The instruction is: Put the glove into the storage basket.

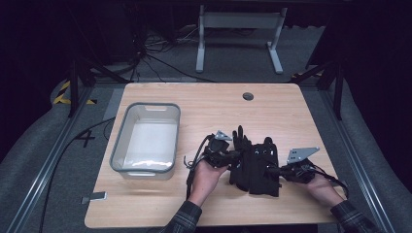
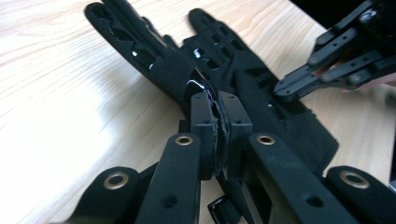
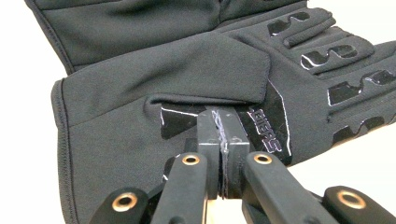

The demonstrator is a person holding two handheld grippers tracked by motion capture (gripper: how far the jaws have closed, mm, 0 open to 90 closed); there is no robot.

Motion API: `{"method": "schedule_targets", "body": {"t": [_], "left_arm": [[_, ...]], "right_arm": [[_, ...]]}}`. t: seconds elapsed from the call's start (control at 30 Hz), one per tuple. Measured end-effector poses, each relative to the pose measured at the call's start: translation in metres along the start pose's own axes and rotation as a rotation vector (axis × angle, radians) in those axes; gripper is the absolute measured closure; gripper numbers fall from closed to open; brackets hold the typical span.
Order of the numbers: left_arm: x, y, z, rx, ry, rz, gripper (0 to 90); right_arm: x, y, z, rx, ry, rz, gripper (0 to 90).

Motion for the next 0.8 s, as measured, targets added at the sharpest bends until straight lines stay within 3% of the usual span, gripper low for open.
{"method": "schedule_targets", "body": {"t": [0.4, 0.8], "left_arm": [[-0.019, -0.015, 0.008, -0.002, -0.002, -0.057, 86.5], [-0.034, -0.036, 0.005, 0.041, -0.017, -0.096, 86.4]], "right_arm": [[0.002, -0.012, 0.007, -0.002, 0.026, 0.015, 90.0], [-0.001, -0.018, 0.01, -0.002, 0.025, 0.022, 90.0]]}}
Point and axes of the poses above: each handheld gripper's, and its own axes: y roughly backward along the jaws, z roughly out of its top, x roughly to its left, the point moved 7 cm from there along -y, roughly forward along the jaws, and after that the axes turned 15 degrees about -x, right-handed, at the moved point
